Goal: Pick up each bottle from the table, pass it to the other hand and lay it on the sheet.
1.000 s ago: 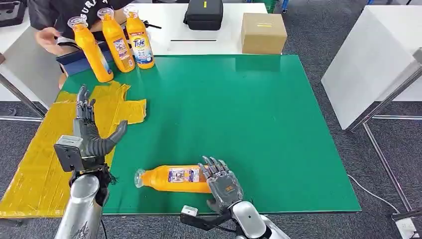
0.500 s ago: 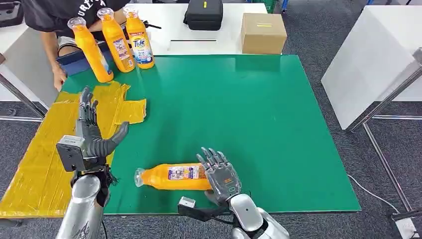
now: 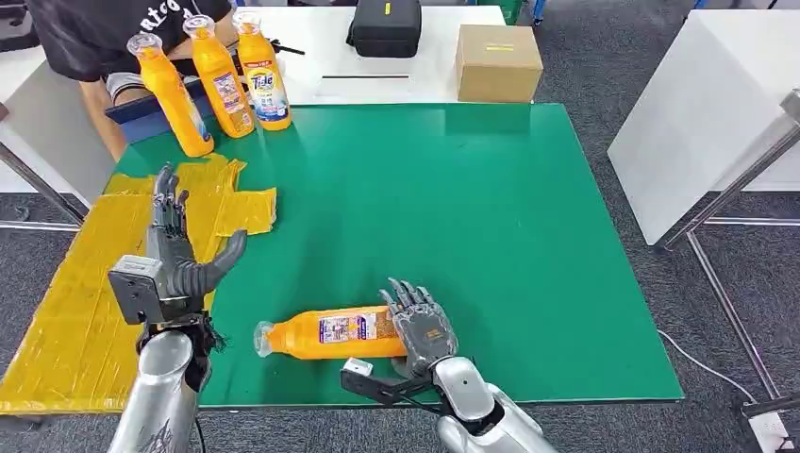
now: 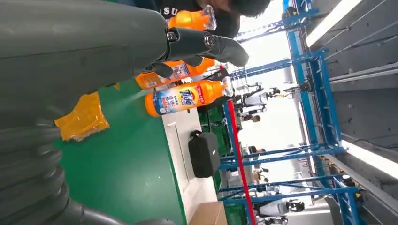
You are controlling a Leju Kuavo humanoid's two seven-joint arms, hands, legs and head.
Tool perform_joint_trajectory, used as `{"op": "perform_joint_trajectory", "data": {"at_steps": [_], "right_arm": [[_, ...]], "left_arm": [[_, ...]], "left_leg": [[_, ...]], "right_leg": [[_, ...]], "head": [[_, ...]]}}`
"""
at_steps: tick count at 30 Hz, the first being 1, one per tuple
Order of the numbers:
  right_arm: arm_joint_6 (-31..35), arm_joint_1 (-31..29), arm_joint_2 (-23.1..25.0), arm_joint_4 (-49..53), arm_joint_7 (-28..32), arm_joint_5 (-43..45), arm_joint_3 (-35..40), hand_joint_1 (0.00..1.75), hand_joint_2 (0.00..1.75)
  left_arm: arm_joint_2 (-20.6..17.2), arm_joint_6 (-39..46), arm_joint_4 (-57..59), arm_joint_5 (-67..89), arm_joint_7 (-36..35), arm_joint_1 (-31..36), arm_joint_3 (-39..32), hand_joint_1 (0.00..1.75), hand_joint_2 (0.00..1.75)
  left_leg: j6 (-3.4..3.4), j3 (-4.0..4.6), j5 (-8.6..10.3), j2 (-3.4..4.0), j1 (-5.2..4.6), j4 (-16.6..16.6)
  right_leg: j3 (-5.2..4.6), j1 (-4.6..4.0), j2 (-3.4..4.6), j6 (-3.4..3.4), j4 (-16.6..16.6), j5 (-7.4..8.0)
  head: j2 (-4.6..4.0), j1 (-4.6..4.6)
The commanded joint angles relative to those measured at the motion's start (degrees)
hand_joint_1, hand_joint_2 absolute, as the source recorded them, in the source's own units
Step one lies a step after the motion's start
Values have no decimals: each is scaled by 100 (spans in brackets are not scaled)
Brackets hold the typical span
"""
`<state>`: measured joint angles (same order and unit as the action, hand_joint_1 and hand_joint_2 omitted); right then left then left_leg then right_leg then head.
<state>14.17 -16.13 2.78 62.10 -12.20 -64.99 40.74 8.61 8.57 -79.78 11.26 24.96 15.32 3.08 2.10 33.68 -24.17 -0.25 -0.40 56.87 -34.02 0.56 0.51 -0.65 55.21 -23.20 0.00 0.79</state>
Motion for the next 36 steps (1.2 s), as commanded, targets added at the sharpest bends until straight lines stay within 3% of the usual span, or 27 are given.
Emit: {"op": "perform_joint_trajectory", "data": {"at_steps": [1, 15, 16, 18, 19, 26, 36], "right_arm": [[-295, 69, -59, -523, 28, 188, -198, 0, 175], [-417, -173, -28, -747, 154, 64, -113, 0, 175], [-471, -287, -12, -843, 164, 52, -75, 16, 175], [-558, -404, 9, -955, 168, 65, -34, 157, 175], [-559, -411, 8, -955, 168, 65, -35, 164, 175], [-635, -315, -121, -760, 156, 73, 24, 173, 175], [-638, -299, -174, -710, 135, 57, 43, 171, 175]], "left_arm": [[-45, -78, 337, -46, -20, 33, 144, 0, 175], [7, -120, 335, -68, 42, 23, 81, 0, 175], [25, -125, 308, -68, 43, 41, 63, 0, 175], [38, -145, 249, -73, 39, 50, 44, 0, 175], [37, -146, 247, -73, 38, 51, 43, 0, 175], [49, -176, 52, -95, 0, -75, 23, 0, 175], [55, -184, -25, -105, -14, -112, 8, 0, 175]], "left_leg": [[-10, -24, -2, -10, 0, -8], [-20, -48, -8, -9, 2, -9], [-15, -40, -6, -5, 0, -6], [-15, -40, -6, -2, 1, -6], [-20, -44, -7, -2, 2, -6], [-22, -49, -7, -7, 3, -7], [-17, -47, -7, -8, 0, -6]], "right_leg": [[22, -1, -14, 3, -9, -5], [36, -3, -13, 4, -13, -4], [26, -1, -7, 3, -9, -2], [25, -2, -4, 3, -9, 0], [31, -3, -5, 5, -10, 0], [37, -4, -11, 7, -12, -3], [36, -3, -11, 5, -10, -3]], "head": [[0, 0], [0, 0], [0, 0], [0, 0], [0, 0], [0, 0], [0, 0]]}}
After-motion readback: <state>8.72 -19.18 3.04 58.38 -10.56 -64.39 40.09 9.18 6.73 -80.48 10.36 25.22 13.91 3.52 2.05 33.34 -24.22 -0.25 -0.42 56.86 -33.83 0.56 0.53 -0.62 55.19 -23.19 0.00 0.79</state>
